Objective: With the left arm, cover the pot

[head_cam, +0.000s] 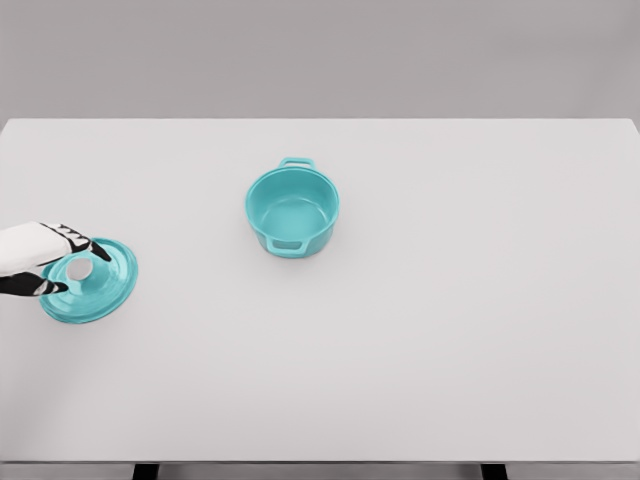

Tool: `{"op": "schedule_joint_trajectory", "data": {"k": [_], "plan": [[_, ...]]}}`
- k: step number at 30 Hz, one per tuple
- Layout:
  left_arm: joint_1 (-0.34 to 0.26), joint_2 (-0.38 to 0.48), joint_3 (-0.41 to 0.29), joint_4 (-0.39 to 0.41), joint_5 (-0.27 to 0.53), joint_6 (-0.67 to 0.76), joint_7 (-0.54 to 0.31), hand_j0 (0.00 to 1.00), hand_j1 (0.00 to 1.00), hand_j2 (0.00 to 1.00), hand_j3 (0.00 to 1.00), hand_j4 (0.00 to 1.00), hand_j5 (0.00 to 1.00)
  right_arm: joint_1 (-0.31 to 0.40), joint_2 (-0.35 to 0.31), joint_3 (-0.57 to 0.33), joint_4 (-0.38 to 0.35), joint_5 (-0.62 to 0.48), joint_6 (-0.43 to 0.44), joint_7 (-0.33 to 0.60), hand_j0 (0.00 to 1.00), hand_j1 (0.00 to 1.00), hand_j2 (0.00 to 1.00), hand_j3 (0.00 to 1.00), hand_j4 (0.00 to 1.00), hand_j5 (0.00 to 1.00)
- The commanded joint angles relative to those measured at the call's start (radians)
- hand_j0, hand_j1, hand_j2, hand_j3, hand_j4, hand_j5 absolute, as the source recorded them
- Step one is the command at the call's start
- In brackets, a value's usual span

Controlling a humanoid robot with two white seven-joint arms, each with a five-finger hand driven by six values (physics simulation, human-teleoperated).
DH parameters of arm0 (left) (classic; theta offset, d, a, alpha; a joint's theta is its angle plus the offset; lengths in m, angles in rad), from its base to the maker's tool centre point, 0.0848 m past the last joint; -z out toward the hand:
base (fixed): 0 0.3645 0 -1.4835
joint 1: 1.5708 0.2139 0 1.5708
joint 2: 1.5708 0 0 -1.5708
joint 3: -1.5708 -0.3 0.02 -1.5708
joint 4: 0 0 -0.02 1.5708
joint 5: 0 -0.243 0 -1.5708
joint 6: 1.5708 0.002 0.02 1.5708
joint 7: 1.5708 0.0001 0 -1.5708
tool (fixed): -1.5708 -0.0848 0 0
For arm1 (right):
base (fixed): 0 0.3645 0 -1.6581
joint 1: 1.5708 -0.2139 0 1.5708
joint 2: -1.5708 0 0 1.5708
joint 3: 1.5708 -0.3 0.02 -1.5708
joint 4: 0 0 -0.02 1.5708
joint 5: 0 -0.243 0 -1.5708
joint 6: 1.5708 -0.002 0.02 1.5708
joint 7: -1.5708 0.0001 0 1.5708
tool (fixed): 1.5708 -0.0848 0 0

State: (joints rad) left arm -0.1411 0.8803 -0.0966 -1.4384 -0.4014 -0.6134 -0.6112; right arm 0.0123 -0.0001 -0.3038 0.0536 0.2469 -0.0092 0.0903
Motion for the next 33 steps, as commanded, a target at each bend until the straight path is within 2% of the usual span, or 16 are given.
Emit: {"op": "schedule_joint_trajectory", "data": {"k": [1, 6, 14, 28, 33], "plan": [[0.0, -0.006, 0.0, 0.007, 0.001, 0.002, 0.0, 0.73, 0.73, 0.73, 0.73, 0.73, 0.73, 0.0, 0.0, 0.0, 0.0, 0.0, 0.0, 0.0, 1.0, 1.0, 1.0, 1.0, 1.0, 1.0], [0.0, -0.009, 0.0, 0.013, -0.005, 0.002, 0.0, 0.73, 0.73, 0.73, 0.73, 0.73, 0.73, 0.0, 0.0, 0.0, 0.002, 0.0, 0.0, 0.0, 1.0, 1.0, 1.0, 1.0, 1.0, 1.0], [0.0, -0.015, 0.0, 0.02, -0.005, 0.002, 0.0, 0.68, 0.68, 0.68, 0.68, 0.68, 0.68, 0.0, 0.0, 0.0, 0.0, 0.0, 0.0, 0.0, 1.0, 1.0, 1.0, 1.0, 1.0, 1.0], [0.0, -0.015, 0.0, 0.029, -0.005, 0.002, 0.0, 0.67, 0.67, 0.67, 0.67, 0.67, 0.67, 0.0, 0.0, 0.0, 0.002, 0.0, 0.0, 0.0, 1.0, 1.0, 1.0, 1.0, 1.0, 1.0], [0.0, -0.015, 0.0, 0.038, -0.005, 0.002, 0.0, 0.64, 0.64, 0.64, 0.64, 0.64, 0.64, 0.0, 0.0, 0.0, 0.0, 0.0, 0.0, 0.0, 1.0, 1.0, 1.0, 1.0, 1.0, 1.0]]}}
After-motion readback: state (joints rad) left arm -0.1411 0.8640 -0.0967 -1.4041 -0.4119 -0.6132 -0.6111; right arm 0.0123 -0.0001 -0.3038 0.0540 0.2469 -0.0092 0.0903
